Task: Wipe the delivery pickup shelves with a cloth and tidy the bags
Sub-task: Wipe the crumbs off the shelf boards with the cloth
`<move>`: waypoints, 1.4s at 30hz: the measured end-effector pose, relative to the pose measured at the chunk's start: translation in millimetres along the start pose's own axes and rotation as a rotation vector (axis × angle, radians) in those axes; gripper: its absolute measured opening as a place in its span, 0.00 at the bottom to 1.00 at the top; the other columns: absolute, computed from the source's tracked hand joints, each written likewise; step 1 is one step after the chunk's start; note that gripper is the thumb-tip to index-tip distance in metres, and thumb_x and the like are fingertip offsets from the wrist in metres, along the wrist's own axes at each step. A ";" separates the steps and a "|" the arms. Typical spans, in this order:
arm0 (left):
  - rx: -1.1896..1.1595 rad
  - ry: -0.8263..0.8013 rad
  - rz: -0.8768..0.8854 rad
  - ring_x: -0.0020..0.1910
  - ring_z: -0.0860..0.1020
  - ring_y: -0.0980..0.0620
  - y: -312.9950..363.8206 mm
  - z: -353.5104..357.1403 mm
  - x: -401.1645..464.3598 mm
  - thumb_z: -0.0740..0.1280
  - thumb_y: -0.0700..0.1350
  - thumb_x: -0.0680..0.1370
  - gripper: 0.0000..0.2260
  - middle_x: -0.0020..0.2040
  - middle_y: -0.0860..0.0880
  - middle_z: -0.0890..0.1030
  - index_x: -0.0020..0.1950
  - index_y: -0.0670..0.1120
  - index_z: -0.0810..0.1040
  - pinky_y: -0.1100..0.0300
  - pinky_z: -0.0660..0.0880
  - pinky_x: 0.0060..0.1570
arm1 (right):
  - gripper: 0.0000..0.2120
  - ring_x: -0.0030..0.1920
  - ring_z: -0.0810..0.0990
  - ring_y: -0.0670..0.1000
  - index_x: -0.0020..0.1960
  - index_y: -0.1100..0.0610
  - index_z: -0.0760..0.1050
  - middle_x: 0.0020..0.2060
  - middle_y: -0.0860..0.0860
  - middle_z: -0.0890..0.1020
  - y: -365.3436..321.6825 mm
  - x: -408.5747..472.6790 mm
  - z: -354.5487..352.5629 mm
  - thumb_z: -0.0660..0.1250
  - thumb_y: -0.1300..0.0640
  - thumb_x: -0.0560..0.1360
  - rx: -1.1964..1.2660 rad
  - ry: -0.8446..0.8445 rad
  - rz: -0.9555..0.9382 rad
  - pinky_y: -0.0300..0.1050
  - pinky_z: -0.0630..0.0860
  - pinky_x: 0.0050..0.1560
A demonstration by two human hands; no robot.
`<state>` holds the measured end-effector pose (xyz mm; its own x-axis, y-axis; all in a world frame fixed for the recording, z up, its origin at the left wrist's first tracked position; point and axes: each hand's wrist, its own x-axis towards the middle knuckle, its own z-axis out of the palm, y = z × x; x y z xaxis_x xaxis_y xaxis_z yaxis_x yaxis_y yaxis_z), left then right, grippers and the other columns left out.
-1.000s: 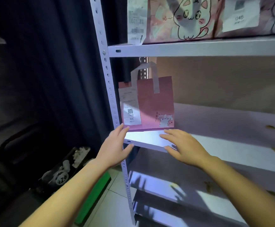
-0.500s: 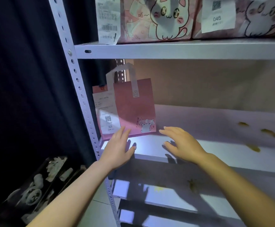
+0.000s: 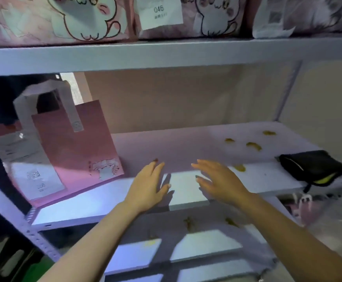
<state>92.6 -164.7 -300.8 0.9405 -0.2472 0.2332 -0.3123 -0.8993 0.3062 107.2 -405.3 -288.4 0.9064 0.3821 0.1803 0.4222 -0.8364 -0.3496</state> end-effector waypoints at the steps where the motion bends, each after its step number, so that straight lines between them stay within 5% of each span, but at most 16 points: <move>1: -0.007 -0.021 0.030 0.73 0.61 0.42 8.9 6.3 9.2 0.64 0.54 0.77 0.30 0.76 0.42 0.60 0.75 0.43 0.61 0.53 0.59 0.71 | 0.22 0.73 0.62 0.46 0.74 0.45 0.63 0.74 0.43 0.63 9.6 -5.7 -4.5 0.59 0.48 0.81 -0.007 0.012 0.033 0.41 0.57 0.70; 9: 0.034 -0.152 0.227 0.70 0.65 0.43 77.2 50.6 65.5 0.46 0.71 0.68 0.43 0.73 0.43 0.65 0.74 0.45 0.61 0.51 0.64 0.67 | 0.22 0.67 0.71 0.50 0.70 0.50 0.70 0.68 0.49 0.73 69.0 -81.9 -29.7 0.60 0.47 0.77 -0.004 0.195 0.282 0.48 0.66 0.70; 14: 0.068 -0.094 0.266 0.66 0.70 0.43 109.7 78.5 94.2 0.59 0.68 0.74 0.34 0.67 0.45 0.72 0.69 0.44 0.65 0.49 0.67 0.63 | 0.22 0.62 0.76 0.54 0.70 0.52 0.70 0.65 0.54 0.76 102.0 -127.8 -40.2 0.65 0.52 0.77 -0.037 0.233 0.466 0.53 0.71 0.66; 21: 0.148 -0.073 0.196 0.68 0.66 0.44 136.7 109.6 105.6 0.50 0.74 0.69 0.41 0.67 0.45 0.71 0.69 0.44 0.66 0.42 0.58 0.69 | 0.23 0.68 0.69 0.55 0.72 0.54 0.67 0.67 0.54 0.73 147.0 -144.4 -76.3 0.63 0.50 0.78 -0.182 0.270 0.529 0.50 0.61 0.69; 30: 0.157 0.018 0.024 0.72 0.62 0.44 139.5 122.2 104.0 0.49 0.75 0.70 0.44 0.73 0.45 0.66 0.73 0.43 0.63 0.43 0.52 0.72 | 0.41 0.76 0.45 0.63 0.77 0.42 0.44 0.78 0.52 0.48 247.7 -79.9 -87.9 0.51 0.26 0.71 -0.277 -0.117 0.696 0.69 0.46 0.72; 42: 0.165 0.005 -0.108 0.67 0.69 0.45 138.1 125.4 106.1 0.49 0.78 0.69 0.45 0.70 0.47 0.70 0.73 0.47 0.63 0.45 0.63 0.68 | 0.27 0.75 0.49 0.65 0.75 0.43 0.53 0.77 0.52 0.56 307.5 -38.7 -80.0 0.52 0.39 0.78 -0.236 -0.128 0.570 0.74 0.49 0.69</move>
<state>166.0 -360.3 -349.5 0.9667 -0.1443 0.2115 -0.1826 -0.9676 0.1746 200.5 -708.7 -329.3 0.9889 -0.1175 -0.0911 -0.1298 -0.9812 -0.1431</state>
